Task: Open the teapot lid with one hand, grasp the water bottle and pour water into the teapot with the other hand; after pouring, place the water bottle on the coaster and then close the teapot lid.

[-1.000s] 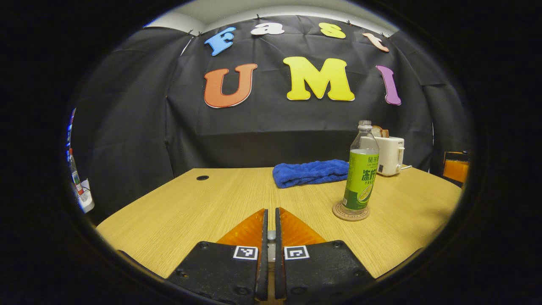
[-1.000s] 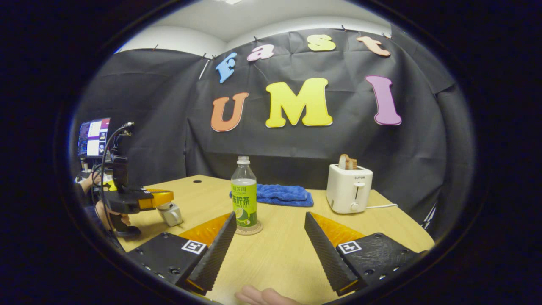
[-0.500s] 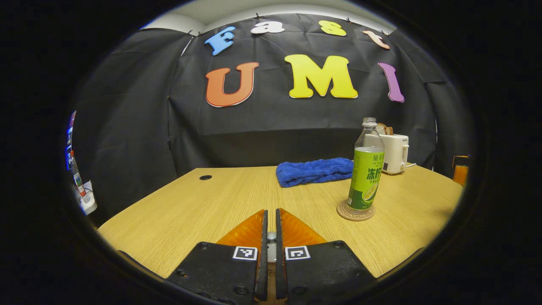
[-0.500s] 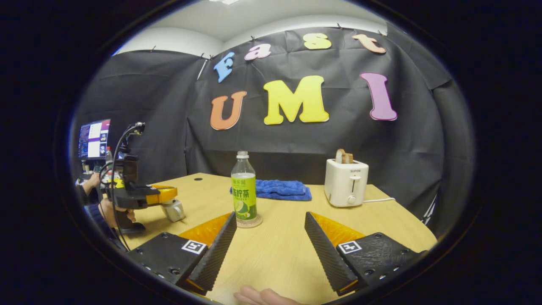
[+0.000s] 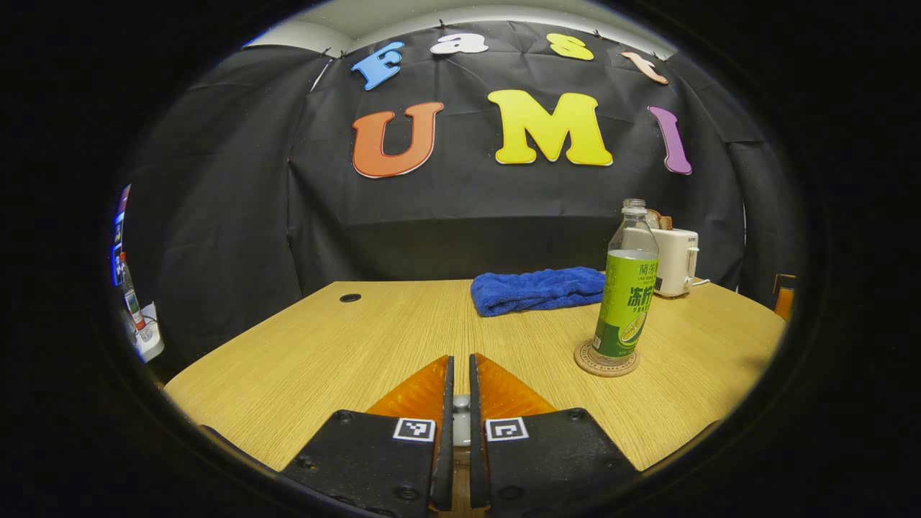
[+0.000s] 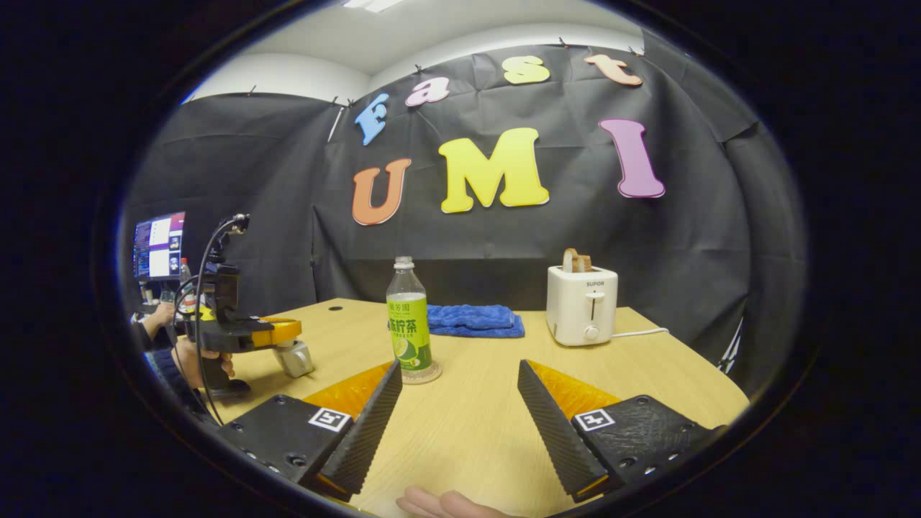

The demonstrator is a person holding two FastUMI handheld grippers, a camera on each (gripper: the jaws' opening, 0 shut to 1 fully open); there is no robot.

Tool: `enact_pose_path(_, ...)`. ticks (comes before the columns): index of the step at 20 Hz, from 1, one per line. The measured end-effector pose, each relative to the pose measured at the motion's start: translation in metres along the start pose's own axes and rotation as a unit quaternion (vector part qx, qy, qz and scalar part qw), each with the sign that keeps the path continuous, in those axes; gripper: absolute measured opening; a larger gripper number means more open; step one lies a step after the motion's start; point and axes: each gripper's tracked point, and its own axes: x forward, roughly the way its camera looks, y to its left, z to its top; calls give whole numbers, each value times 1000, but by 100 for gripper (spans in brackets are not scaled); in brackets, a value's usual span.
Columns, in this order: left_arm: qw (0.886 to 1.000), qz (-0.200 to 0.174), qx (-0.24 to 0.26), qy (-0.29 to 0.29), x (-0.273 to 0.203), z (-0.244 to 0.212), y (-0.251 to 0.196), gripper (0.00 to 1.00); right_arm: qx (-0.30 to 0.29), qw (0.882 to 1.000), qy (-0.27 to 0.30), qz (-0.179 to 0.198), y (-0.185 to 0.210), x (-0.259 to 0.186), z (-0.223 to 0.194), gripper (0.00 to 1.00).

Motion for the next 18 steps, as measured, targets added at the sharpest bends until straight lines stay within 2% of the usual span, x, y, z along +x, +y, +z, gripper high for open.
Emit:
enact_pose_path(3,1000,-2,3,0,-1,-1,-3,12,1,1000,-3,2,0,-4,0,96)
enact_pose_path(5,1000,-1,3,-1,-1,0,-2,23,2,1000,-2,3,1,-3,-2,97)
enact_pose_path(6,1000,0,4,-1,-1,0,-3,25,2,1000,-1,4,2,-3,-2,97)
enact_pose_path(16,999,-32,-7,-10,-11,4,-7,25,15,1000,-13,1,-3,-12,-3,98)
enact_pose_path(18,1000,-26,-4,-12,-11,7,-3,25,23,1000,-16,7,-3,-13,-4,99)
